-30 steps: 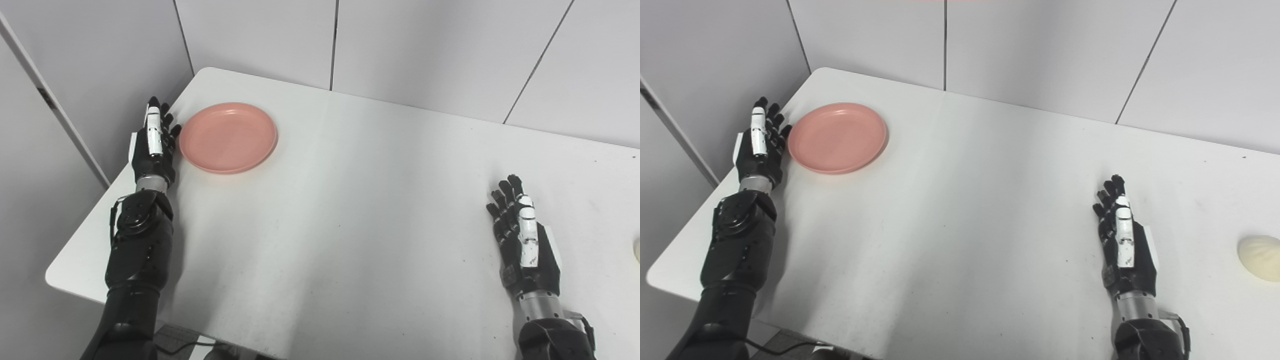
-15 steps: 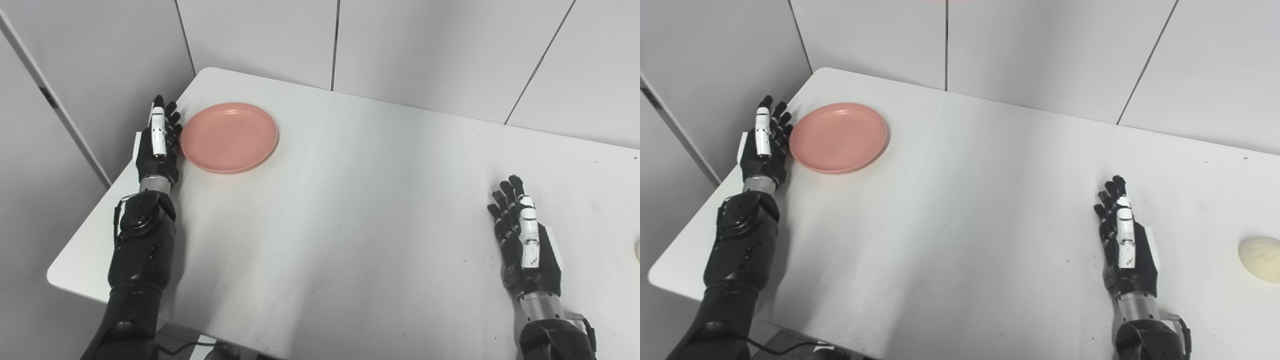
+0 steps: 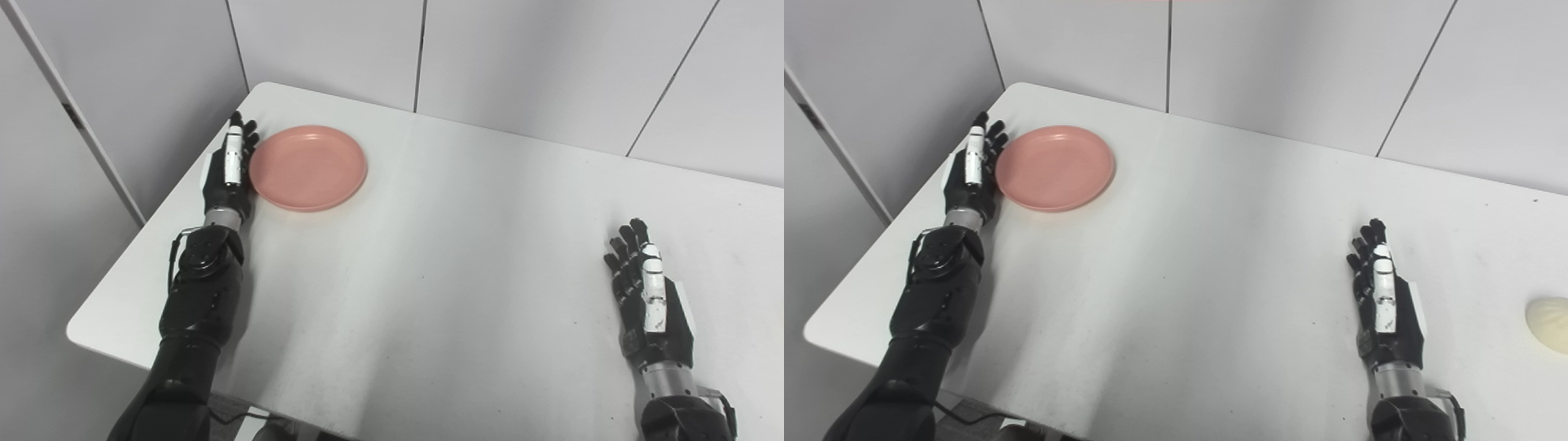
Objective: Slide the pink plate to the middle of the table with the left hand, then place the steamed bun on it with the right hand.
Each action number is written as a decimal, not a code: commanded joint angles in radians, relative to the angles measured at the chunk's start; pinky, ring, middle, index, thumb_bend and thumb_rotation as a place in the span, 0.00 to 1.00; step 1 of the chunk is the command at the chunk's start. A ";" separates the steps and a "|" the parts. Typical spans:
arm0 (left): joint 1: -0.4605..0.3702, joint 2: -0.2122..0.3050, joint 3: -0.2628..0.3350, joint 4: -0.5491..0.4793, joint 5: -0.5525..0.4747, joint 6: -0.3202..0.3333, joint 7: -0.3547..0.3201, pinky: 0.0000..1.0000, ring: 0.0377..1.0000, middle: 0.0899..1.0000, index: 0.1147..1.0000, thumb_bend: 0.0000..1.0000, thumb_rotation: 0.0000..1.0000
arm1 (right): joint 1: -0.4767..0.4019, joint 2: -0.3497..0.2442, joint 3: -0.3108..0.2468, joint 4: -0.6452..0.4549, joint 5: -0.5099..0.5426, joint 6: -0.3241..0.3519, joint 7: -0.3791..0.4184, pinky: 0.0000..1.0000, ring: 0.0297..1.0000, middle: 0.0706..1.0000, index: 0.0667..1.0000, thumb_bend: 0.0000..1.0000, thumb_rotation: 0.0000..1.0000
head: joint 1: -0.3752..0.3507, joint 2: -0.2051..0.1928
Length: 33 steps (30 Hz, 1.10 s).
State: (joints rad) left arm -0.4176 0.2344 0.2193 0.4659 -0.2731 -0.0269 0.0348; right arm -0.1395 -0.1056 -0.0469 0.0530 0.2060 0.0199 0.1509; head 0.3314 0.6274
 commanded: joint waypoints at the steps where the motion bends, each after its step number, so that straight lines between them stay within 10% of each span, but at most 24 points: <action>1: -0.013 -0.059 -0.064 0.028 0.006 0.054 -0.078 1.00 0.96 0.94 0.96 0.41 1.00 | 0.028 0.019 0.003 0.032 -0.011 0.005 -0.014 1.00 1.00 1.00 1.00 0.12 1.00 | -0.002 -0.001; 33: -0.024 -0.135 -0.219 -0.086 -0.027 0.172 -0.198 0.97 0.95 0.94 0.95 0.40 1.00 | 0.033 0.076 0.038 0.044 -0.083 -0.033 -0.044 1.00 1.00 1.00 1.00 0.20 1.00 | -0.235 0.042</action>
State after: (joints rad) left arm -0.4458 0.1335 0.0434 0.3966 -0.2999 0.0754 -0.1018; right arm -0.1410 -0.0659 -0.0273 0.0603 0.1224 -0.0044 0.1137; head 0.1044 0.6688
